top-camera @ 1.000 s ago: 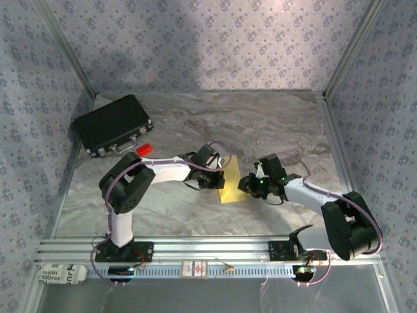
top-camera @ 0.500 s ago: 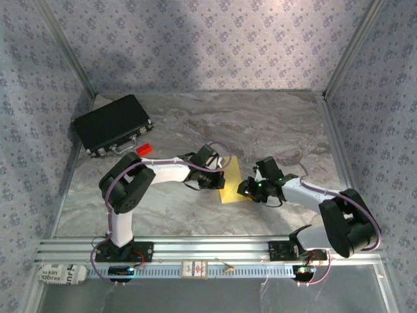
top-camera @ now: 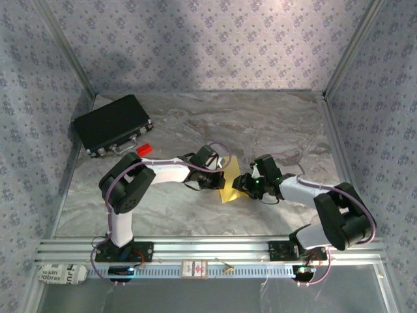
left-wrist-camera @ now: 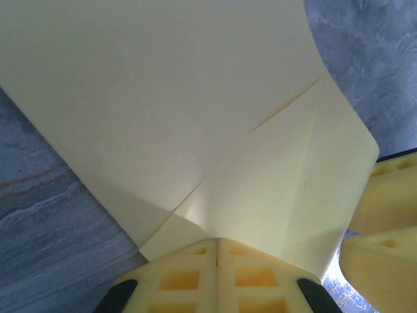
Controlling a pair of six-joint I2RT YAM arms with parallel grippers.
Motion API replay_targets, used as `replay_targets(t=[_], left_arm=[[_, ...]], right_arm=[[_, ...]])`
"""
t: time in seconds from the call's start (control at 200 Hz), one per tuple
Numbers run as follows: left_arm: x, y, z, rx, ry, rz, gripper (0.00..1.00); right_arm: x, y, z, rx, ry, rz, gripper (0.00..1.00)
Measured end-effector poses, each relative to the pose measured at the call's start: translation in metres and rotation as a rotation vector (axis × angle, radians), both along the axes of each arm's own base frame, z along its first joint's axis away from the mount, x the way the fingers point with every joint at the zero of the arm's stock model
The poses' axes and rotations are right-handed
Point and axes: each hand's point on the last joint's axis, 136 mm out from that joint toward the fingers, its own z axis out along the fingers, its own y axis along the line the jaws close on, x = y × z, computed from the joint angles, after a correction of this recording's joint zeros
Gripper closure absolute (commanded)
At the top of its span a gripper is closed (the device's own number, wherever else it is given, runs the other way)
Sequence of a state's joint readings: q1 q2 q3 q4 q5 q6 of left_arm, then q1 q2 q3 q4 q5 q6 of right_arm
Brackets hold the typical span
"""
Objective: Fold a paper plane with a square sheet of paper (pick it up from the middle)
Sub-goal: Turn over the paper at the center of the table.
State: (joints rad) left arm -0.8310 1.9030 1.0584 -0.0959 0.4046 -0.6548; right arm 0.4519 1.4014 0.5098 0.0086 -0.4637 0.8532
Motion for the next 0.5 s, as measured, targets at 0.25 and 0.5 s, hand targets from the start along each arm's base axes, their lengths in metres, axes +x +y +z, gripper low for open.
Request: replay_targets(t=[0.25,0.5], left_arm=[[0.0,-0.001,0.0,-0.004,0.0,-0.001,0.96],[0.0,-0.001,0.0,-0.004,0.0,-0.001,0.96]], right_arm=[[0.028,-0.004,0.01,0.043,-0.03,-0.038,0.54],[0.04,-0.005,0.009,0.075,-0.028,-0.048,0.56]])
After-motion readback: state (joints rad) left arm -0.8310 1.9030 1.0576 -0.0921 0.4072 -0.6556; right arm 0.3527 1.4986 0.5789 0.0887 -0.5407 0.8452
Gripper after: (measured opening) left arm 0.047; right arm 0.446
